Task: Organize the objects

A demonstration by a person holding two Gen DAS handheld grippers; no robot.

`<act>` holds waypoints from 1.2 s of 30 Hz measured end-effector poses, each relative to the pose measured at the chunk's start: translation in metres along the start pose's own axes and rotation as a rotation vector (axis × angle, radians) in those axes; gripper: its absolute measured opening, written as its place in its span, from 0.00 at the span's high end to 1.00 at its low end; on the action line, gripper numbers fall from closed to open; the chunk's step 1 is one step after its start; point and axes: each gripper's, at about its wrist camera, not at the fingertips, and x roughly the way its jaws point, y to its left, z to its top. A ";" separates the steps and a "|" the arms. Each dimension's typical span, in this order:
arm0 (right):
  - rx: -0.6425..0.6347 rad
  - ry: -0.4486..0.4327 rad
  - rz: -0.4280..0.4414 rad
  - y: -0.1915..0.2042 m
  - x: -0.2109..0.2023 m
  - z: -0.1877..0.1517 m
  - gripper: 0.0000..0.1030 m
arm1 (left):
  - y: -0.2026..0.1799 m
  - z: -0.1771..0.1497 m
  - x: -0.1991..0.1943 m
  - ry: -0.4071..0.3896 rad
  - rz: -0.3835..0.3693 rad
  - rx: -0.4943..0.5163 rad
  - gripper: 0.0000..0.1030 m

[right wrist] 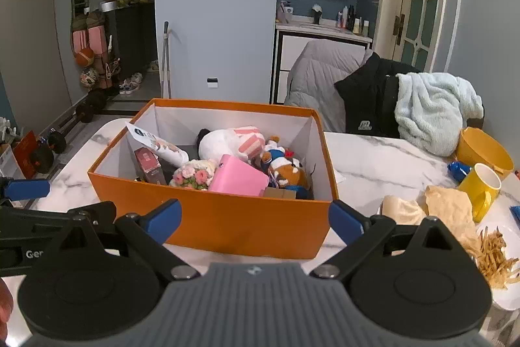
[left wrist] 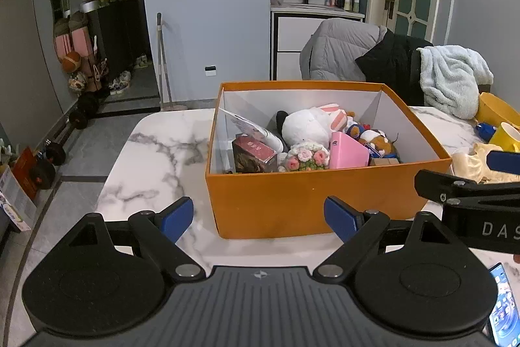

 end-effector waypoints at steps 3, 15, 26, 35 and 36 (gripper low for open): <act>0.009 0.003 -0.005 -0.002 0.001 0.000 0.05 | 0.000 0.001 0.001 0.005 -0.008 -0.019 0.00; 0.015 0.003 -0.012 -0.005 0.002 -0.001 0.05 | -0.002 0.001 0.001 0.001 -0.006 -0.013 0.00; 0.006 0.004 -0.017 -0.005 0.003 -0.003 0.04 | 0.000 0.001 0.000 -0.003 -0.008 -0.025 0.00; 0.005 0.004 -0.017 -0.004 0.003 -0.003 0.04 | 0.000 0.001 0.000 -0.006 -0.007 -0.023 0.00; 0.005 0.005 -0.017 -0.004 0.003 -0.003 0.04 | 0.000 0.001 0.000 -0.005 -0.007 -0.024 0.00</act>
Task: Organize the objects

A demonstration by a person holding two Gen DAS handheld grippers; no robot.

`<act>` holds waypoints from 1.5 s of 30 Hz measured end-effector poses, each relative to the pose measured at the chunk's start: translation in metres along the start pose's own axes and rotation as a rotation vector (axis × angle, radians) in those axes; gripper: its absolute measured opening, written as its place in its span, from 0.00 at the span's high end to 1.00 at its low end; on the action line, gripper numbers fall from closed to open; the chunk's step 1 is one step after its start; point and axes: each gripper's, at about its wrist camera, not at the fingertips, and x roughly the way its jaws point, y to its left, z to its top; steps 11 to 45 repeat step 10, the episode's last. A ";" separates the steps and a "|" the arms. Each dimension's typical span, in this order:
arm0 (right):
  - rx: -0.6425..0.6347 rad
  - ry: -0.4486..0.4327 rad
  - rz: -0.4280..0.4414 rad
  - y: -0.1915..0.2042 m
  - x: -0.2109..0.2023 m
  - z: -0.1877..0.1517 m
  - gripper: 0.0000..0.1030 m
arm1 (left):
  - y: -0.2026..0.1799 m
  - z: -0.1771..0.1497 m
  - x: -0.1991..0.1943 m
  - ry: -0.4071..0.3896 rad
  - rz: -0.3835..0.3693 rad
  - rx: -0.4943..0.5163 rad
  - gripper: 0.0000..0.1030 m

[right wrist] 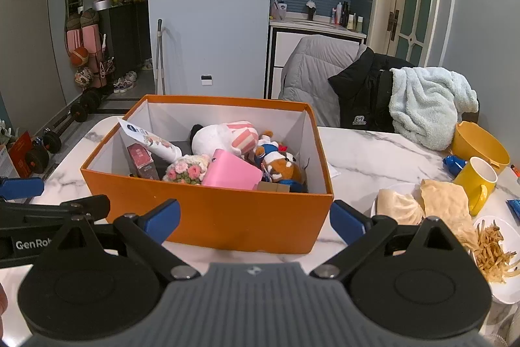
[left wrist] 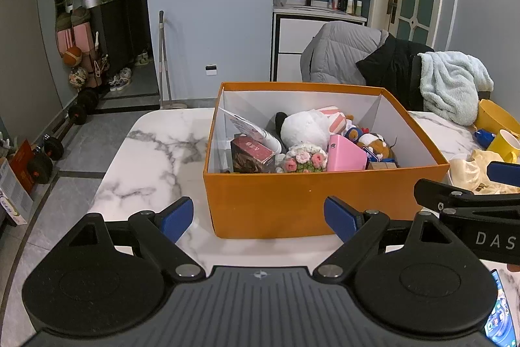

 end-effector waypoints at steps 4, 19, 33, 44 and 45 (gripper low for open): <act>0.001 0.001 -0.001 0.000 0.000 -0.001 0.04 | 0.000 0.000 0.000 -0.004 0.001 0.002 0.00; 0.001 -0.001 0.000 0.000 0.000 -0.001 0.04 | -0.001 0.000 -0.001 -0.013 0.002 0.013 0.00; 0.001 -0.001 0.000 0.000 0.000 -0.001 0.04 | -0.001 0.000 -0.001 -0.013 0.002 0.013 0.00; 0.001 -0.001 0.000 0.000 0.000 -0.001 0.04 | -0.001 0.000 -0.001 -0.013 0.002 0.013 0.00; 0.001 -0.001 0.000 0.000 0.000 -0.001 0.04 | -0.001 0.000 -0.001 -0.013 0.002 0.013 0.00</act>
